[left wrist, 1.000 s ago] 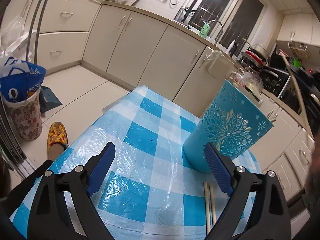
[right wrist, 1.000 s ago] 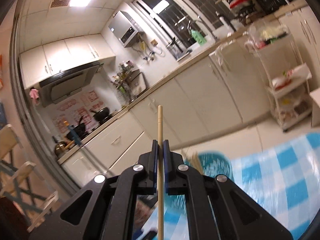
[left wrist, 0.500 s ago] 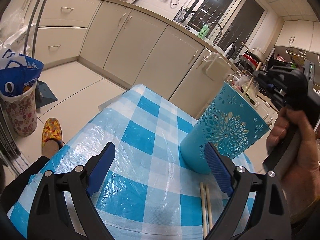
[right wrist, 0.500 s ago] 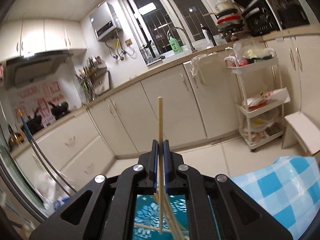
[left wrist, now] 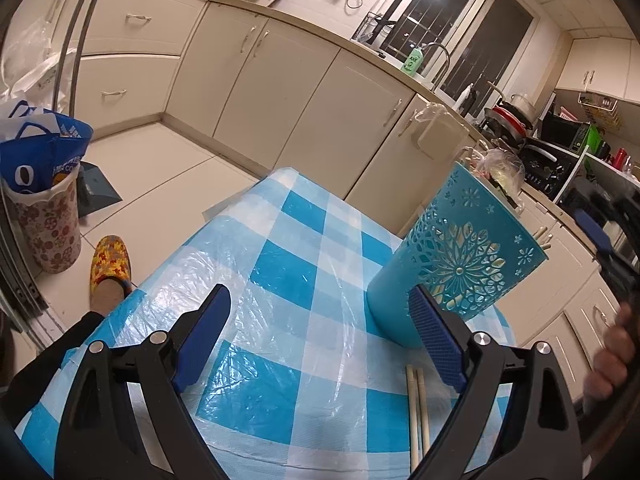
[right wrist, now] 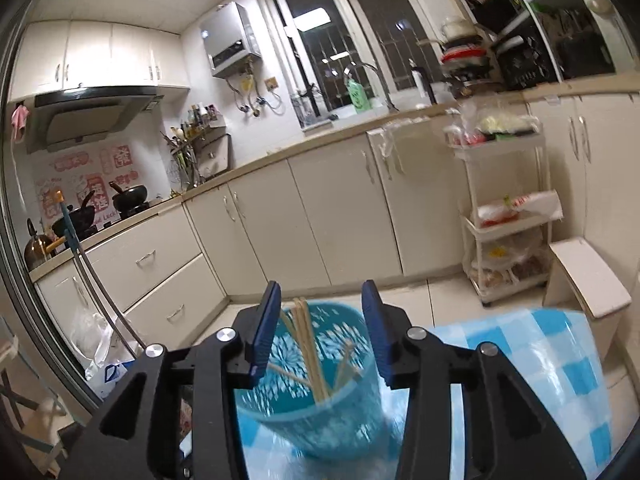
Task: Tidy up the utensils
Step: 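Move both open tools back to the last loose chopsticks on the cloth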
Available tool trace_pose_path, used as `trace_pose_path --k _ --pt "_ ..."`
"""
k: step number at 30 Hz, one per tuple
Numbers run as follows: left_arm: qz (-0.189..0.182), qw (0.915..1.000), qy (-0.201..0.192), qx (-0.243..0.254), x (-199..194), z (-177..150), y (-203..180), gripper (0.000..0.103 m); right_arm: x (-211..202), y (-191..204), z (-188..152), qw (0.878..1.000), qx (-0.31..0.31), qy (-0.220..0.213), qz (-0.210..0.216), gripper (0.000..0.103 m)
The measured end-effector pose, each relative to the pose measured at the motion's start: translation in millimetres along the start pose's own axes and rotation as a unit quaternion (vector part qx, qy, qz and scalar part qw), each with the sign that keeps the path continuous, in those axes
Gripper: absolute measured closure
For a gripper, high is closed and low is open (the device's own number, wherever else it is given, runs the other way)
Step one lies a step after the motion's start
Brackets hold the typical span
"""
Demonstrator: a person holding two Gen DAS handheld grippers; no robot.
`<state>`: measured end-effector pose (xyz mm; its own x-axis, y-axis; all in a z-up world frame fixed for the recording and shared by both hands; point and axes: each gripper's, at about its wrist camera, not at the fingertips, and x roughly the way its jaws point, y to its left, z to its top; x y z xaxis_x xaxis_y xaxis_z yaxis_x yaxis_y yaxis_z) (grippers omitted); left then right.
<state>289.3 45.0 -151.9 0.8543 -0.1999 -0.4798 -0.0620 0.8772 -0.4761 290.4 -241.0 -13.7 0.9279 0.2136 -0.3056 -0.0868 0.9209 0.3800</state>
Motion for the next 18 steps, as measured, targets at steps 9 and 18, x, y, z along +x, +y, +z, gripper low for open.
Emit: trace_pose_path --k 9,18 --pt "0.017 0.9985 -0.004 0.051 -21 -4 -20 0.016 -42 -11 -75 0.994 -0.002 0.107 -0.011 0.061" --pt "0.03 0.9948 -0.009 0.097 -41 -8 -33 0.016 -21 -6 -139 0.976 0.0 0.216 -0.018 0.066"
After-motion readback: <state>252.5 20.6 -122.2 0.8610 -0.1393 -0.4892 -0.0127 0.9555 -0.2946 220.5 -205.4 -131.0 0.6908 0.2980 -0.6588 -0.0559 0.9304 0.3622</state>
